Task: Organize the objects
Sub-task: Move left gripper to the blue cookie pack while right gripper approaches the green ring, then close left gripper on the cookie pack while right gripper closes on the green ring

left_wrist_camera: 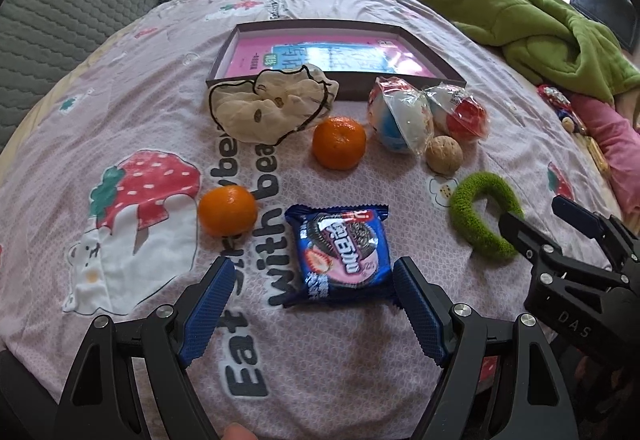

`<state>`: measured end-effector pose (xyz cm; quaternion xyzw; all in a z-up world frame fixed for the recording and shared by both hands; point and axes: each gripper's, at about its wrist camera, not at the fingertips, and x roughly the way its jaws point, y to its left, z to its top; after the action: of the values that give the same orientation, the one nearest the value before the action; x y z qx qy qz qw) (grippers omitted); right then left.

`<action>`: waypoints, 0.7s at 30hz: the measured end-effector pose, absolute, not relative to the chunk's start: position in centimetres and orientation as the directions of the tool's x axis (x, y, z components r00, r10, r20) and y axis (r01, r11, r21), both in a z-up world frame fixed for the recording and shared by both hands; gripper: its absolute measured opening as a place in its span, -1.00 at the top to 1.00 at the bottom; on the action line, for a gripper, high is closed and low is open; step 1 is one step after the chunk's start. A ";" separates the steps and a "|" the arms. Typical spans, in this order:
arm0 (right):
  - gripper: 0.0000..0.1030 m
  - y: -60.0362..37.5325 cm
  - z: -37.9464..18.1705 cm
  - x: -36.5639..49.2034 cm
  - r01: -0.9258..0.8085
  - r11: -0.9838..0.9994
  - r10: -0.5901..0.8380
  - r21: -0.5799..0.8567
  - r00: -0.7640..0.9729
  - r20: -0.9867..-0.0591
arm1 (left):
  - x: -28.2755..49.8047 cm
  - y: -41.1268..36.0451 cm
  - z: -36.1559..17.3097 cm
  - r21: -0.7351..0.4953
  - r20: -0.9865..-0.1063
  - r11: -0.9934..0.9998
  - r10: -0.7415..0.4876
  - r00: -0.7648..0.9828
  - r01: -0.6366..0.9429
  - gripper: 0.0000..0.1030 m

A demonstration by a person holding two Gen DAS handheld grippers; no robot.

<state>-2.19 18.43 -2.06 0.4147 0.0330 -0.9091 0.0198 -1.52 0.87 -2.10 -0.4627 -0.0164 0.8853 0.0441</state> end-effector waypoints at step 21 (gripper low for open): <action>-0.36 20.4 -4.3 -5.2 0.064 -0.998 -0.033 -0.008 -0.613 -0.790 | -3.6 3.0 -5.0 -0.027 -0.865 -0.999 0.036 -0.501 -0.025 -0.53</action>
<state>-5.22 20.36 -4.27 0.4392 0.0175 -0.8978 0.0270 -3.60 3.04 -5.00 -0.4994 -0.0054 0.8662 0.0174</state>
